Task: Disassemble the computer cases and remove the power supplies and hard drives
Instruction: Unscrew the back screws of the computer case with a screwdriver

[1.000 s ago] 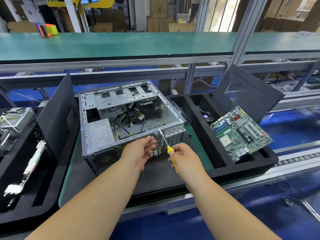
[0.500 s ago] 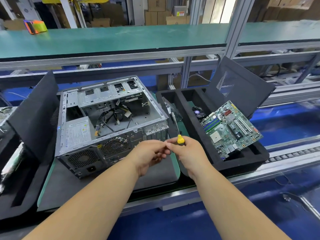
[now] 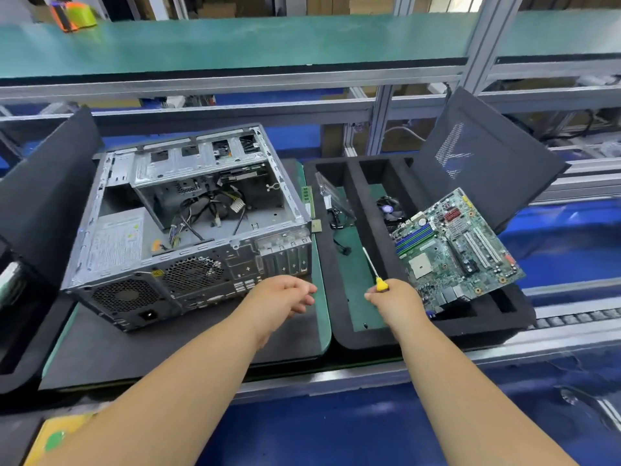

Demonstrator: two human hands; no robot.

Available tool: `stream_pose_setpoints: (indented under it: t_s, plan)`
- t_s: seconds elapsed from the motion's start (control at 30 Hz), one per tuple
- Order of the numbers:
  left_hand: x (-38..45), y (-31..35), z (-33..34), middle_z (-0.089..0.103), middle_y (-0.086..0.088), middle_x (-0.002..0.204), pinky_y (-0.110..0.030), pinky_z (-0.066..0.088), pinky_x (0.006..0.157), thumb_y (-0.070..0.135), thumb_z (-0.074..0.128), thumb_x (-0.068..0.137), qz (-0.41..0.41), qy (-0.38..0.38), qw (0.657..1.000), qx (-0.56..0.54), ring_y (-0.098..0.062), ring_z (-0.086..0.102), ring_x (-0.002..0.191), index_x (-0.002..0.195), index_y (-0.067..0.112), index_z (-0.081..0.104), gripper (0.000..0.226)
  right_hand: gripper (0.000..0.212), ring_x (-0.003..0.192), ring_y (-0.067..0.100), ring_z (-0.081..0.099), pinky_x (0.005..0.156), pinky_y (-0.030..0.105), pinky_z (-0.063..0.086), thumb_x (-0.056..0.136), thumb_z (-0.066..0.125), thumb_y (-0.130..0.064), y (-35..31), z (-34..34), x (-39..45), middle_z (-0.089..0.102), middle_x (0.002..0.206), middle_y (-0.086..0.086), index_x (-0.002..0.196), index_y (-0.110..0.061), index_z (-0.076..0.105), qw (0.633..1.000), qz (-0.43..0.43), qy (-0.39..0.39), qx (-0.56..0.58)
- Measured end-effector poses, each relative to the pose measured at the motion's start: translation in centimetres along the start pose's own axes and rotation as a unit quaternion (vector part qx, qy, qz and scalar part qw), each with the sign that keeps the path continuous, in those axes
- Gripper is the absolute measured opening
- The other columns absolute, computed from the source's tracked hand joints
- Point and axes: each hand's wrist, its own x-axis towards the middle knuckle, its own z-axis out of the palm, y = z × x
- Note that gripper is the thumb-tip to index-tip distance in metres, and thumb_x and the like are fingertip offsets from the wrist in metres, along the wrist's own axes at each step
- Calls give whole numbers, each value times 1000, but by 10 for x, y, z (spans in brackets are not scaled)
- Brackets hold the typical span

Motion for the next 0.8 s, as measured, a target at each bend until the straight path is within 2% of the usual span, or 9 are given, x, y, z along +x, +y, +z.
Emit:
stream_pose_setpoints:
  t_s: [0.1,0.2,0.3,0.37,0.53,0.63,0.7,0.8]
  plan:
    - [0,1,0,74,10,89,-14,47,66,20,51,99,23,17,999,30,-3,66,77,96,28,74,25,7,86,29,61,80,40,50,91,66,-22,4,-2,4,70,98,14,89,-17,68,999,4,-12,41]
    - [-3,8,2,74,9,89,-10,45,63,16,53,99,57,26,998,29,0,65,73,96,28,74,25,15,73,25,52,70,38,46,92,63,-27,-2,-9,2,67,98,20,93,-12,67,996,-8,-13,91]
    - [-11,17,1,74,8,87,-8,47,65,13,55,98,96,35,995,18,-1,65,73,96,26,74,23,25,66,22,47,65,37,43,89,64,-30,-20,-17,-7,60,79,14,93,-5,59,991,-39,-12,126]
    - [-16,22,-5,74,9,85,-8,47,67,11,56,96,122,45,991,16,-2,65,74,94,27,74,24,19,60,19,48,63,36,42,87,63,-28,-37,-20,-17,58,70,4,85,-11,56,987,-68,-12,145]
    - [-33,27,-33,73,12,85,-18,49,78,13,60,94,170,84,980,54,-3,65,77,94,33,73,24,7,45,7,51,58,29,39,85,58,-17,-84,-8,-51,61,68,-1,78,-17,56,972,-124,-42,197]
    - [-43,22,-59,73,13,85,-26,51,81,16,62,93,185,128,971,76,-8,66,82,93,38,72,25,9,50,9,55,63,33,45,87,57,-15,-106,11,-72,63,68,-1,78,-16,58,967,-152,-84,189]
    - [-49,16,-78,72,14,84,-29,53,81,17,62,92,187,159,965,91,-11,66,83,90,41,71,25,7,52,10,59,62,31,44,89,58,-15,-119,26,-84,65,73,2,82,-14,58,964,-164,-116,172]
    - [-57,2,-109,69,17,83,-26,51,76,19,65,91,195,209,951,121,-2,63,79,89,39,70,20,9,49,9,60,54,22,43,93,57,-16,-134,49,-101,66,75,2,85,-15,60,962,-169,-156,149]
